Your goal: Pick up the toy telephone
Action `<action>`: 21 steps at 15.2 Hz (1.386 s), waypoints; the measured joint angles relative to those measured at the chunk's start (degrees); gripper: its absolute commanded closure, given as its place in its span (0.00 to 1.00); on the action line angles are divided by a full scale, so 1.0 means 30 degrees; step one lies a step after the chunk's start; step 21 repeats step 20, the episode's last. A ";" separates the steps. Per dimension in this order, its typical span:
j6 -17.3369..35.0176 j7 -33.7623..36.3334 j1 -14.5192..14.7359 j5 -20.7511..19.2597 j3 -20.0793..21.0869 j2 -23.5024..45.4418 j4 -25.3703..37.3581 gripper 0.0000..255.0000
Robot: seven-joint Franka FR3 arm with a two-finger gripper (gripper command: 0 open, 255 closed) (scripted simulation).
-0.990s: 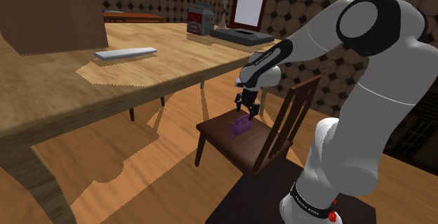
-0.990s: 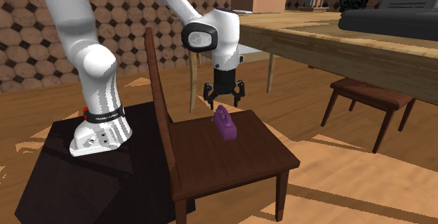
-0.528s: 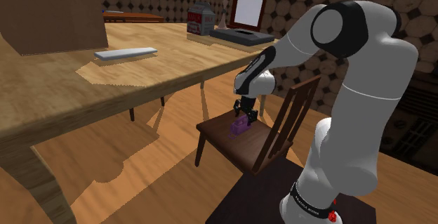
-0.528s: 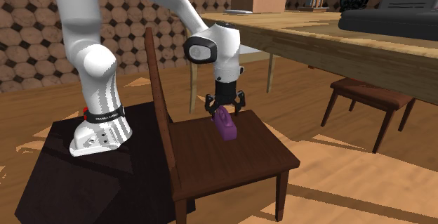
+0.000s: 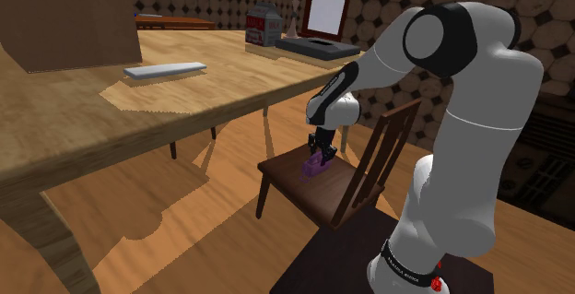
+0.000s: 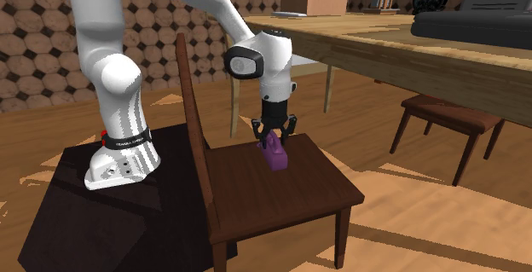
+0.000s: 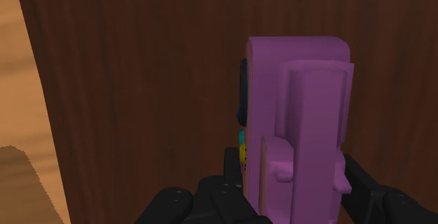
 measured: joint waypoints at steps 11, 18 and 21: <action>-0.1365 0.2188 0.0330 -0.3015 -0.0681 -0.2115 0.0097 1.00; -0.3768 0.4185 0.0012 -0.5635 -0.0495 -0.4231 0.0386 1.00; -0.5367 0.4682 -0.0091 -0.6142 -0.0350 -0.4723 0.0582 1.00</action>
